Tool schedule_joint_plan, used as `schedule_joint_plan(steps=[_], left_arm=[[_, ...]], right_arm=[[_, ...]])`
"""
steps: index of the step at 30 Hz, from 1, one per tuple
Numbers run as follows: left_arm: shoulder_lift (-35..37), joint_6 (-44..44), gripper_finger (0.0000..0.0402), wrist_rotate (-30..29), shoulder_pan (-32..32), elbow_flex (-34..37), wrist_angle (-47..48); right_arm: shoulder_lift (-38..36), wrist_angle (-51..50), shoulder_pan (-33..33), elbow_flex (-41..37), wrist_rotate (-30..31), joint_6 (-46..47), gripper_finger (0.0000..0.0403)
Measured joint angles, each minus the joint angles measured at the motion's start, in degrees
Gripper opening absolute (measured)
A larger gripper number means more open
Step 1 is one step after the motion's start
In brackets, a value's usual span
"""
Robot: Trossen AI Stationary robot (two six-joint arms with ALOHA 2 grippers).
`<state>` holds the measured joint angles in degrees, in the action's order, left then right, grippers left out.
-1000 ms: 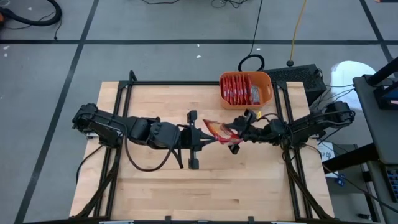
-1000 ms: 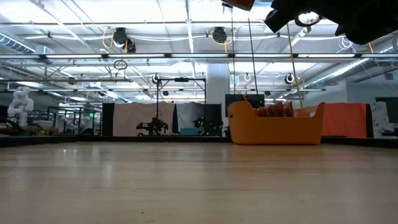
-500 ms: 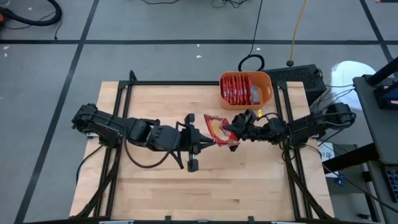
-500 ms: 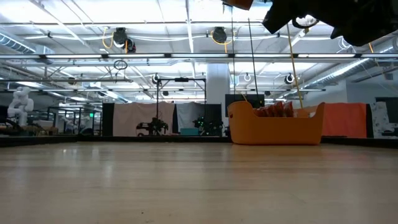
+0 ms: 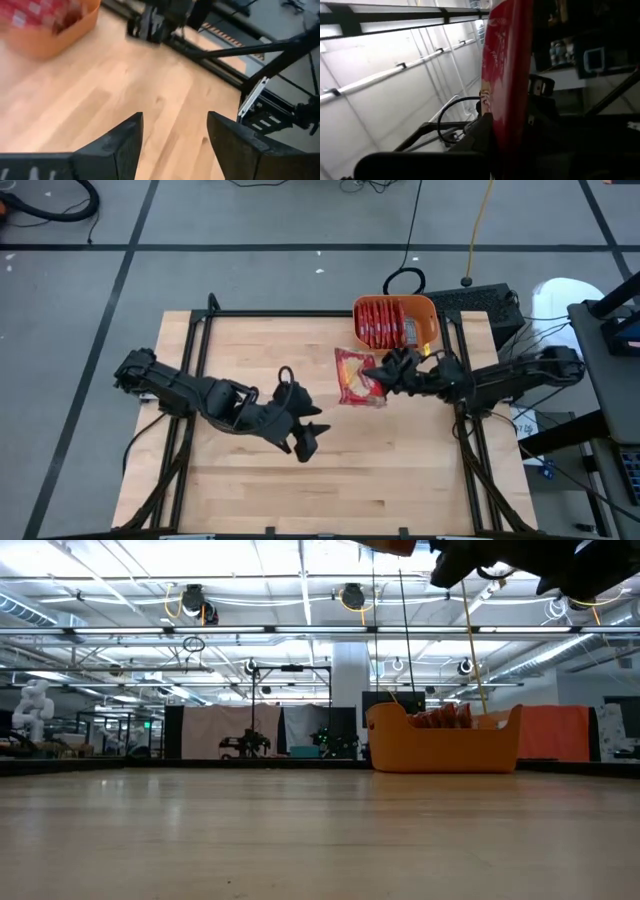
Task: Sort popcorn bags into baskets
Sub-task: Put the red popcorn bag into the orange bin
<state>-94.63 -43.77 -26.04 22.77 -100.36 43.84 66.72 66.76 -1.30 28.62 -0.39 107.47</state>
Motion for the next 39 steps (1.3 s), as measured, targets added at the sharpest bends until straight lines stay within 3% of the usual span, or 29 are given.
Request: schedule_joint_plan(steps=[6,13,18,22,31,39], left_arm=[[0.0,-8.44,0.0218,-3.51,-0.24,0.02,7.22],[0.0,-2.95,0.0174,-8.0,-4.02,0.02,16.37],[0.16,0.31,0.0154,-7.74,-10.41,0.02,19.52],[0.2,9.43,0.0146,-1.76,-16.48,0.02,16.31],[0.26,28.06,0.0136,22.36,-27.84,0.02,1.76],[3.93,32.59,0.0136,25.8,-31.79,2.01,0.86]], right_arm=[[-10.43,-14.07,4.92,0.0,-1.33,-4.14,0.0029],[-19.08,-29.16,9.97,0.02,-2.5,-4.34,0.0029],[-21.36,-41.05,12.38,6.51,2.27,-7.17,0.0029],[-20.32,-54.58,15.47,15.8,3.26,-12.0,0.0029],[-17.23,-81.3,22.29,31.75,3.22,-23.46,0.0029],[-14.1,-97.03,29.01,42.47,1.68,-34.39,0.0029]])
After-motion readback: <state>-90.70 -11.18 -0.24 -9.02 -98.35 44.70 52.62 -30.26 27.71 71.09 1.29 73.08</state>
